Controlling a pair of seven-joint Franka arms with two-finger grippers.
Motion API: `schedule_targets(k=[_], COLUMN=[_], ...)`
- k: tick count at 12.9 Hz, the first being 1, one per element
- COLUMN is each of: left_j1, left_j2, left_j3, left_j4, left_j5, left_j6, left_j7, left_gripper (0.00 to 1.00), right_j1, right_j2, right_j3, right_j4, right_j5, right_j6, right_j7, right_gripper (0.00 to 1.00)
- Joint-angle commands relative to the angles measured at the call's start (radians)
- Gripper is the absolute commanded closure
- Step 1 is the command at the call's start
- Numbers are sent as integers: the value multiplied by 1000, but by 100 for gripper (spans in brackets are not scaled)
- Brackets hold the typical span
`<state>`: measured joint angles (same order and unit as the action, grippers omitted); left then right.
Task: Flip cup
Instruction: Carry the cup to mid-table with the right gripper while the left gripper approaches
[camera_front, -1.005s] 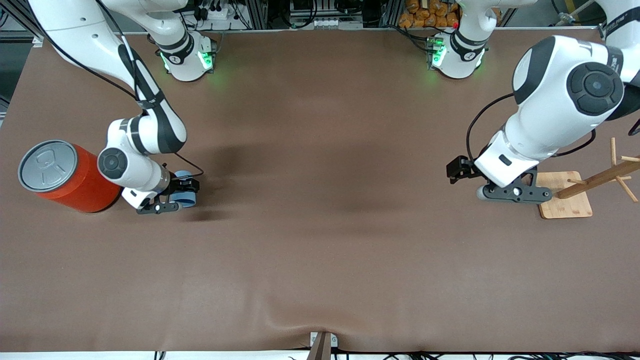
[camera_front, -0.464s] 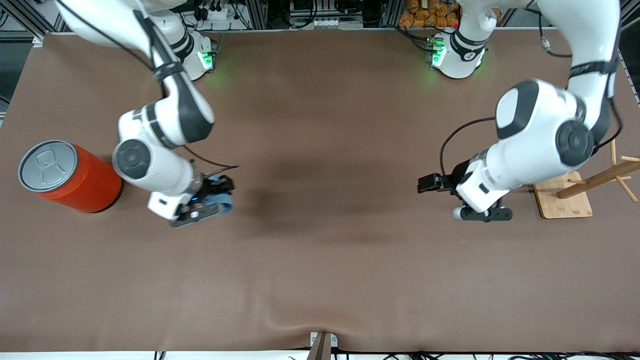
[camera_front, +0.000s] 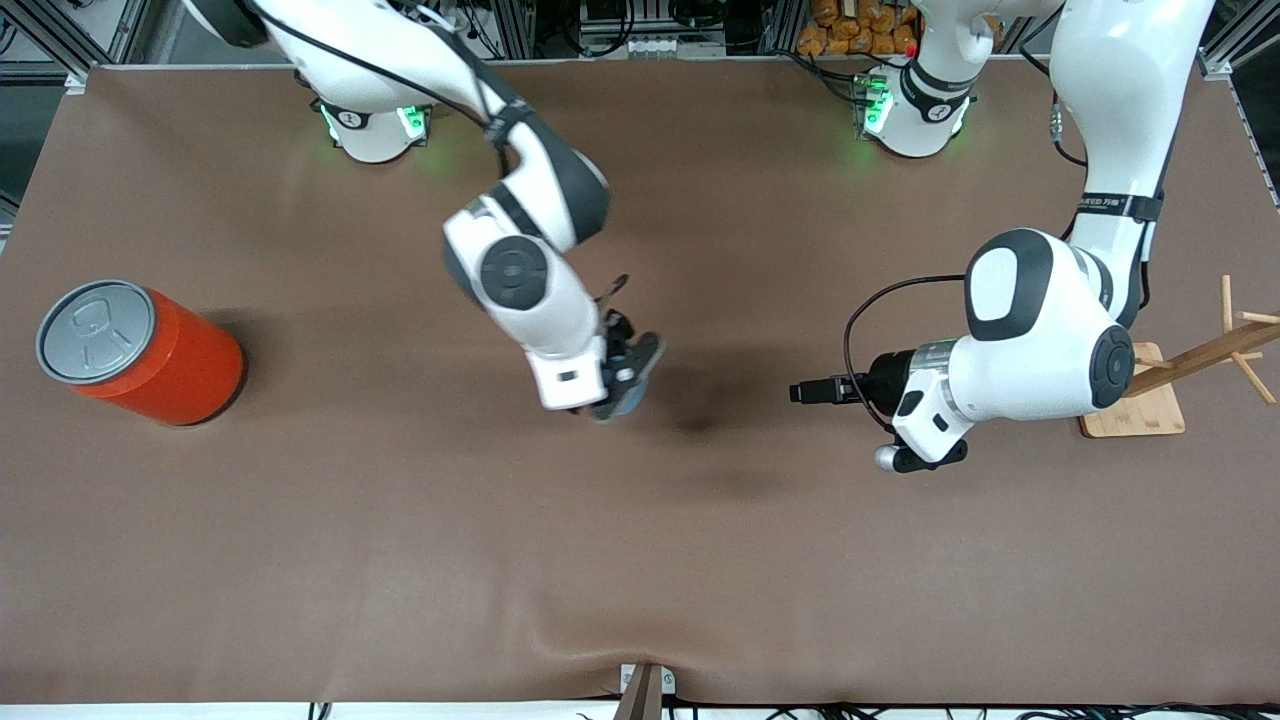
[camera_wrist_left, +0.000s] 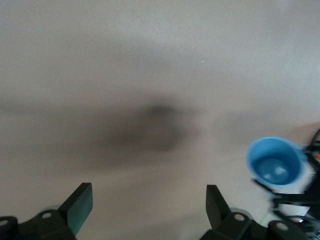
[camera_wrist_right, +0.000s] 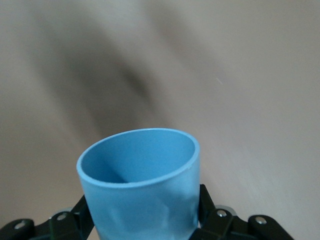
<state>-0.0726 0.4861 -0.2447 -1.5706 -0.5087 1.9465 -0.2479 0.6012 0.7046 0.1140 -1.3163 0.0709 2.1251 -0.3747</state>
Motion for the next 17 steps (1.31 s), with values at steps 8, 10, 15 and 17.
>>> schedule_targets(k=[8,10,15,17], left_j1=[71,92,132,129], left_j2=[114,123,114,95], left_j3=[-4,-4,-2,-5], left_j4=[-61,-91,-239,-316], left_j5=[-171,-233,-440,-528], left_j6=[11,12,94,146], left_j7=[329,402,610,657], left_gripper=[0,0,0,0], right_j1=[308,318,339,338], right_j2=[266,279,323,320], right_j3=[-65,-73,-76,-76], right_j4=[209,203,201,201], right_j5=[-293,-293,-344,-349], right_j6=[62,62,84,84], right_j7=[-12,-12,85,83], right_gripper=[100,100,100,21])
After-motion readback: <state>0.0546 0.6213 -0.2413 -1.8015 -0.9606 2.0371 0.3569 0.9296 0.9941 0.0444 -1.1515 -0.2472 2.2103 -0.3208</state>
